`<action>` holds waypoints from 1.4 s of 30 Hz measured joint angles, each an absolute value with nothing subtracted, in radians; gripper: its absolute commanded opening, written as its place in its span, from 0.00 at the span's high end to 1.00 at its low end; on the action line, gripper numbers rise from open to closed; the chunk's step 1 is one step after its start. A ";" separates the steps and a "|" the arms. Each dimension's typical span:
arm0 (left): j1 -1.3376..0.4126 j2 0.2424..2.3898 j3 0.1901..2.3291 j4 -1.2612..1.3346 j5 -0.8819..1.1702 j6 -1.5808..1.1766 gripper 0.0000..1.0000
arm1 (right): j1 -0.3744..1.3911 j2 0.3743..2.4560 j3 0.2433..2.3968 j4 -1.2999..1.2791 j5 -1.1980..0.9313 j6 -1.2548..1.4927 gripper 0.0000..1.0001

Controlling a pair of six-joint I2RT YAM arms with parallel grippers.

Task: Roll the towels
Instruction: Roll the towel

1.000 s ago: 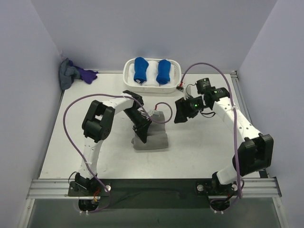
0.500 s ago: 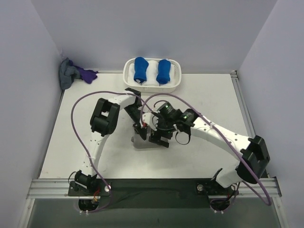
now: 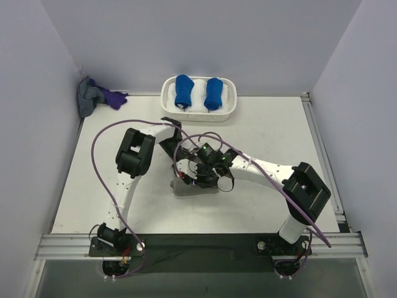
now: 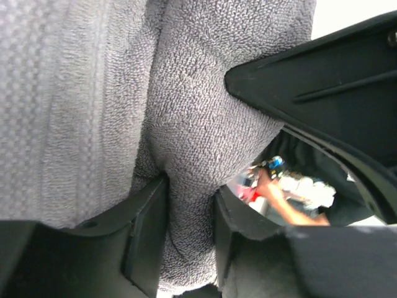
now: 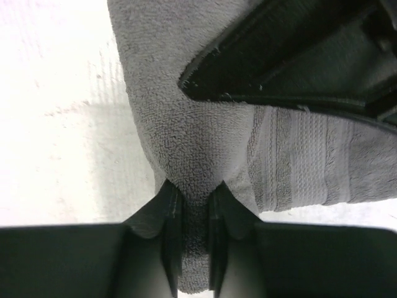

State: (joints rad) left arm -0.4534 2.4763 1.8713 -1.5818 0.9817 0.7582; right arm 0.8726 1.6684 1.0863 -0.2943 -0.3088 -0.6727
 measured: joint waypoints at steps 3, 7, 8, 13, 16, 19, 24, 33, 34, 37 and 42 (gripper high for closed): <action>-0.424 2.434 1.769 -1.530 1.023 0.736 0.49 | 0.846 1.668 1.084 -0.291 -0.390 -0.670 1.00; -0.361 2.369 1.671 -1.432 1.063 0.714 0.36 | 0.803 1.680 1.083 -0.283 -0.500 -0.667 1.00; -0.335 2.346 1.651 -1.400 1.068 0.712 0.35 | 0.796 1.686 1.085 -0.282 -0.521 -0.666 1.00; -0.159 2.212 1.593 -1.271 1.076 0.716 0.33 | 0.743 1.734 1.138 -0.350 -0.627 -0.653 1.00; -0.025 2.096 1.565 -1.194 1.078 0.718 0.33 | 0.699 1.803 1.210 -0.417 -0.715 -0.628 1.00; 0.072 1.942 1.507 -1.129 1.062 0.733 0.32 | 0.652 1.891 1.293 -0.486 -0.819 -0.593 1.00; 0.071 1.621 1.279 -0.987 1.004 0.754 0.26 | 0.596 2.054 1.453 -0.627 -0.965 -0.558 1.00; -0.239 1.208 0.853 -0.699 0.823 0.865 0.13 | 0.543 2.246 1.564 -0.775 -1.213 -0.517 1.00; -0.276 1.190 0.825 -0.672 0.802 0.885 0.13 | 0.540 2.256 1.568 -0.786 -1.225 -0.516 1.00; -0.383 1.180 0.772 -0.597 0.746 0.945 0.12 | 0.535 2.281 1.581 -0.809 -1.255 -0.516 1.00; -0.533 1.199 0.717 -0.471 0.663 1.038 0.12 | 0.535 2.306 1.598 -0.844 -1.277 -0.521 1.00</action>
